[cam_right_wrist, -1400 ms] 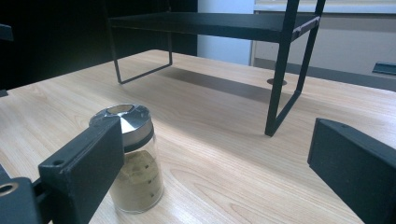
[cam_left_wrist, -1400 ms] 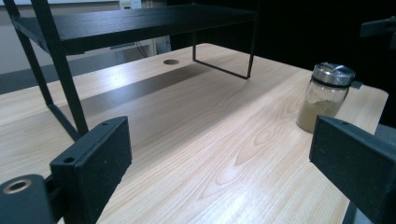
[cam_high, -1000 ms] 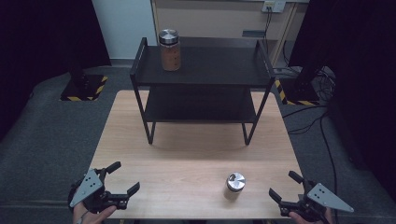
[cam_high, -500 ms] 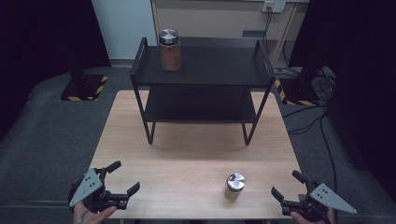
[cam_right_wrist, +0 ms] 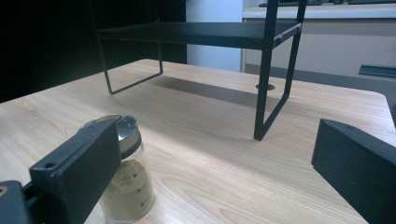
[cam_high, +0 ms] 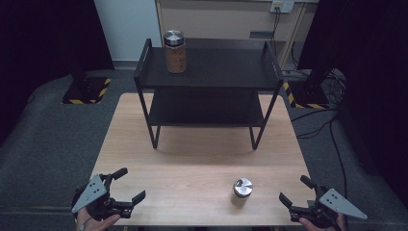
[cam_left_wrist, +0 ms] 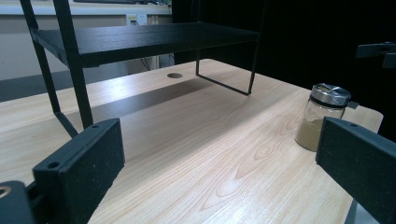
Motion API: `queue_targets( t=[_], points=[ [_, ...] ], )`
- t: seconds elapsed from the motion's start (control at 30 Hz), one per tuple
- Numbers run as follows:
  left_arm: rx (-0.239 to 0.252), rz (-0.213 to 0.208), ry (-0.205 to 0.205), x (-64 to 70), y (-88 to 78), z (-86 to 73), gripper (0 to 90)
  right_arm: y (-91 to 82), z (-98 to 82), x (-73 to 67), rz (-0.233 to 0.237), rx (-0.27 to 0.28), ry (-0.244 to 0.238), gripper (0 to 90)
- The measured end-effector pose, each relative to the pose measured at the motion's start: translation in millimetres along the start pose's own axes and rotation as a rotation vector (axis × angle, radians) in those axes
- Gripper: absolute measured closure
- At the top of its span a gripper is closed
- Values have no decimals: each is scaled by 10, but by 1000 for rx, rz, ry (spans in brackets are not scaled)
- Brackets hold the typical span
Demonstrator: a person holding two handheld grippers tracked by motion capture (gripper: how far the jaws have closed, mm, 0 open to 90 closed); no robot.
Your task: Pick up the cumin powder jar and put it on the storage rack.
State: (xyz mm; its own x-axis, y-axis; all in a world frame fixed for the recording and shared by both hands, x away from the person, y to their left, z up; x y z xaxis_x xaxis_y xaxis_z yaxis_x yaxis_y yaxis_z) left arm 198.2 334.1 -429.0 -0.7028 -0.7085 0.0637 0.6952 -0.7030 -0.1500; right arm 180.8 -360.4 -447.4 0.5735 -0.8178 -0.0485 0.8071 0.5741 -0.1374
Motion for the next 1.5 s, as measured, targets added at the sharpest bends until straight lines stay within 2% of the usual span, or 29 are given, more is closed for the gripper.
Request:
queue_targets(
  t=[0.17,0.4,0.6,0.77,0.97,1.23,1.5],
  points=[
    [7,9,-4,-1,-12,-4,0,-10,14,32,25,6,10,16],
    [10,12,-5,-6,-12,-9,0,-2,98,95,121,3,4,38],
    [8,20,-1,-11,-18,-13,0,-23,241,157,174,-14,-4,23],
    [6,28,-6,-8,-13,-18,0,-73,428,213,213,-47,-14,13],
    [1,18,6,7,1,-8,0,-149,631,259,233,-67,-10,12],
    [6,25,-1,-1,-11,-14,0,-240,891,300,236,-109,-25,10],
    [4,21,-3,-3,-6,-12,0,-265,1048,303,236,-143,-55,12]
  ],
)
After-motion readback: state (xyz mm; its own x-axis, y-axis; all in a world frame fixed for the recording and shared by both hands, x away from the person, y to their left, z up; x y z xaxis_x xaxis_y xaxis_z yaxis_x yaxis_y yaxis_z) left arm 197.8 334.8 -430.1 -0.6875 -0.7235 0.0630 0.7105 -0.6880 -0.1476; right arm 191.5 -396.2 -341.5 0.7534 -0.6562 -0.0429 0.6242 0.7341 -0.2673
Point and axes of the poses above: each handheld gripper's, and its own axes: y roughly forward along the jaws, z roughly out of its top, x roughly to its right, the point moved 6 cm from there along y, roughly forward along the jaws, and after that the axes turned 2 degrees about x, right-handed, at the moved point
